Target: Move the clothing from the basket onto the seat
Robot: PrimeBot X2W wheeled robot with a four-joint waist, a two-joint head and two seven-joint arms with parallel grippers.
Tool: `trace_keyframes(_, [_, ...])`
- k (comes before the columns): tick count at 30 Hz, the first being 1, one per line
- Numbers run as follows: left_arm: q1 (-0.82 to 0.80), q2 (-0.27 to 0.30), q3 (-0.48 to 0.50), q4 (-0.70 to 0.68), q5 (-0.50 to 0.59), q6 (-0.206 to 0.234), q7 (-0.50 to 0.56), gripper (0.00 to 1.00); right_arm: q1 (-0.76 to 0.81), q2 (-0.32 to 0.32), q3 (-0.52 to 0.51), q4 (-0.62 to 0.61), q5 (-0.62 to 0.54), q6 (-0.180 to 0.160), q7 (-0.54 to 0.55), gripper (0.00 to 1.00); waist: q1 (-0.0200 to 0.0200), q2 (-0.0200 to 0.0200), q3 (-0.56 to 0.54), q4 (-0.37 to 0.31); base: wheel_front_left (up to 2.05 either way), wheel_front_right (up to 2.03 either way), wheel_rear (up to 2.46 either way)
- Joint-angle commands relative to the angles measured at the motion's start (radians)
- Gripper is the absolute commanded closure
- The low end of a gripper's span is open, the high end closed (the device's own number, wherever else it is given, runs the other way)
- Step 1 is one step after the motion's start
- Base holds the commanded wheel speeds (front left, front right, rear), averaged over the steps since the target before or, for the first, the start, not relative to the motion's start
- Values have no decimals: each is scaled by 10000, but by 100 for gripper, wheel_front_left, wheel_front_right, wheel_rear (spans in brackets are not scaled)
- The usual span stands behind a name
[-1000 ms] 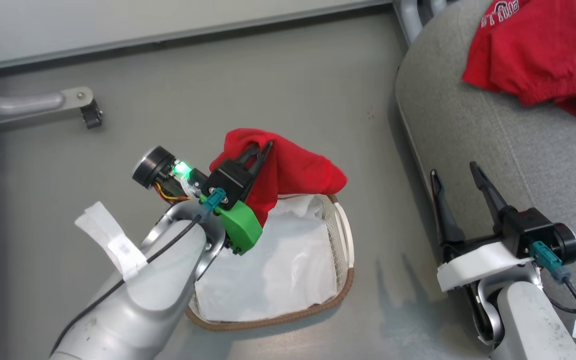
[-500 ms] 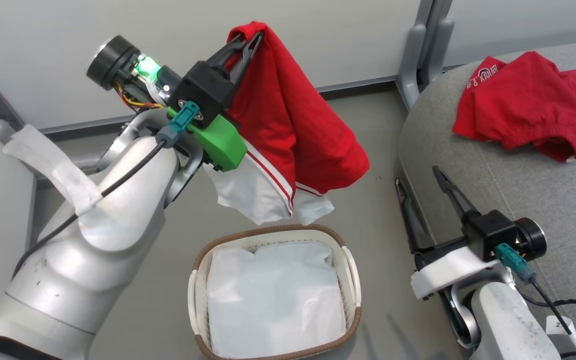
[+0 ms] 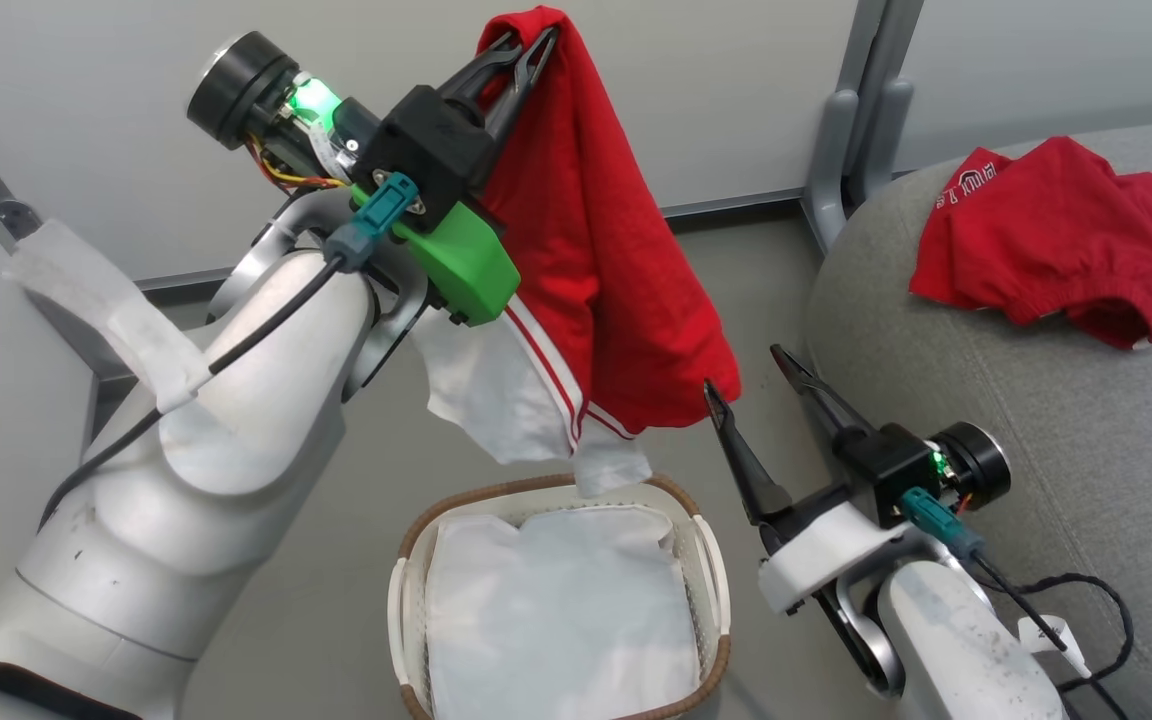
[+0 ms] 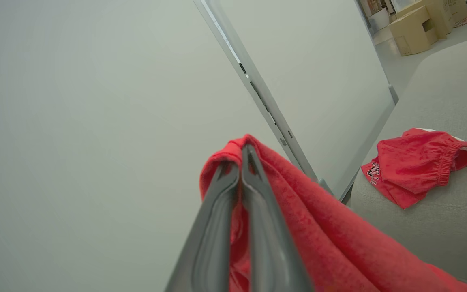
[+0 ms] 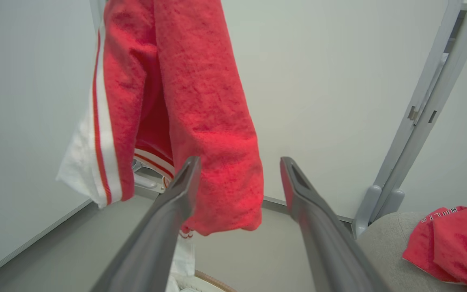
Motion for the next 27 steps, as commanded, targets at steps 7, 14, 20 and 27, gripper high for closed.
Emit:
trace_keyframes(7, [-169, -123, -294, -689, -175, 2, 222, 100, -746, -40, 102, 854, -1225, -10, -24, 0, 1, 0, -135, 164, 0, 0, 0])
trace_keyframes(14, [-285, -205, -611, -1536, -268, -14, 283, 100, -1322, -40, -299, 1030, -2268, -10, -24, 0, 1, 0, -207, 317, 0, 0, 0])
trace_keyframes(20, [-276, -169, -744, -1866, -368, -17, 330, 100, -1876, -42, -263, 1482, -2137, -10, -23, 46, 1, 0, -230, 450, 0, 0, 0])
trace_keyframes(27, [231, 71, -617, -1613, -602, 180, 315, 100, -2547, -41, 143, 2216, -1487, -10, -23, 100, 1, 0, -209, 615, 0, 0, 0])
